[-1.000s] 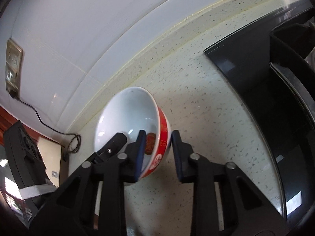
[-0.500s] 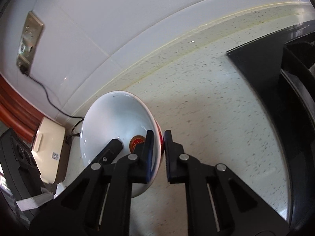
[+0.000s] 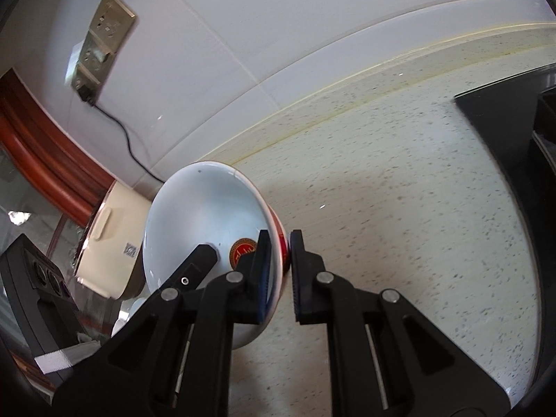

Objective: Organize plates and bowls
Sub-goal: 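Lift and carry the red-banded bowl with both grippers toward the nested bowls, then lower the red-banded bowl into the plain white bowl and open both grippers, then close both grippers on the rims of the nested bowl stack, then lift and carry the nested bowls with both grippers over the flower plate stack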

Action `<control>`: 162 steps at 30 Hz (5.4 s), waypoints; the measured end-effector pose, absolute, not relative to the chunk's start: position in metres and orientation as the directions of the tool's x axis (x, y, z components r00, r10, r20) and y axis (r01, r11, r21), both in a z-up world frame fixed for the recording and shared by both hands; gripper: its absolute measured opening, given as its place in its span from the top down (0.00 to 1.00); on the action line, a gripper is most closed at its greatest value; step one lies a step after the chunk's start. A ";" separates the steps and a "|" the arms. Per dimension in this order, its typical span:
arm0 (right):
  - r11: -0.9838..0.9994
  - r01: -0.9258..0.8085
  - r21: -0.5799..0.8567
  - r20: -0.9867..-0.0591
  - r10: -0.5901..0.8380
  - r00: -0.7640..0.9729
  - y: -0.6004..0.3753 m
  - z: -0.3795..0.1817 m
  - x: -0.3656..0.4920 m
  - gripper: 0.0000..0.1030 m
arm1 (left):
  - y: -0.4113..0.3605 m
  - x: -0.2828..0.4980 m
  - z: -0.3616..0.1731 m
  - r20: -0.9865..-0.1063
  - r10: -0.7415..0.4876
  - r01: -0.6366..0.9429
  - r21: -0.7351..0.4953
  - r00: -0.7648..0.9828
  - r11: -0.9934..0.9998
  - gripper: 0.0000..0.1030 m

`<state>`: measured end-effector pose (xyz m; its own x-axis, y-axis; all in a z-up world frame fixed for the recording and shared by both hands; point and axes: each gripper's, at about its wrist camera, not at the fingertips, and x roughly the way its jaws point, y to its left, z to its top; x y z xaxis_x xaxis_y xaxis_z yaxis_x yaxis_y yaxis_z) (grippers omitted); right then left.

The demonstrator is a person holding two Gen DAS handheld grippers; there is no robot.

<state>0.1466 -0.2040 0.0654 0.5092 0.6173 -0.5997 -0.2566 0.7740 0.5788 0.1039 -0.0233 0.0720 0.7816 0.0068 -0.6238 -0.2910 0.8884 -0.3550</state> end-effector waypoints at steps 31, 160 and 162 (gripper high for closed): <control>0.595 -0.555 0.581 -0.456 0.803 0.384 -0.118 0.085 0.072 0.86 | 0.044 -0.006 0.103 -0.523 0.245 -0.452 -0.314 0.816 0.835 0.87; 0.616 -0.303 0.727 -0.554 0.787 0.271 -0.062 0.032 0.029 0.44 | 0.135 0.024 0.032 -0.661 -0.220 -0.292 -0.572 0.717 0.766 0.37; 0.611 -0.317 0.726 -0.550 0.792 0.267 -0.053 0.037 0.025 0.44 | 0.139 0.017 0.037 -0.654 -0.217 -0.290 -0.575 0.725 0.765 0.37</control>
<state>0.0255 -0.0533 0.0372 0.2666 0.7915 -0.5499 -0.3166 0.6108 0.7257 0.0168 0.1392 0.0367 0.7249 -0.2166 -0.6539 -0.2900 0.7651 -0.5749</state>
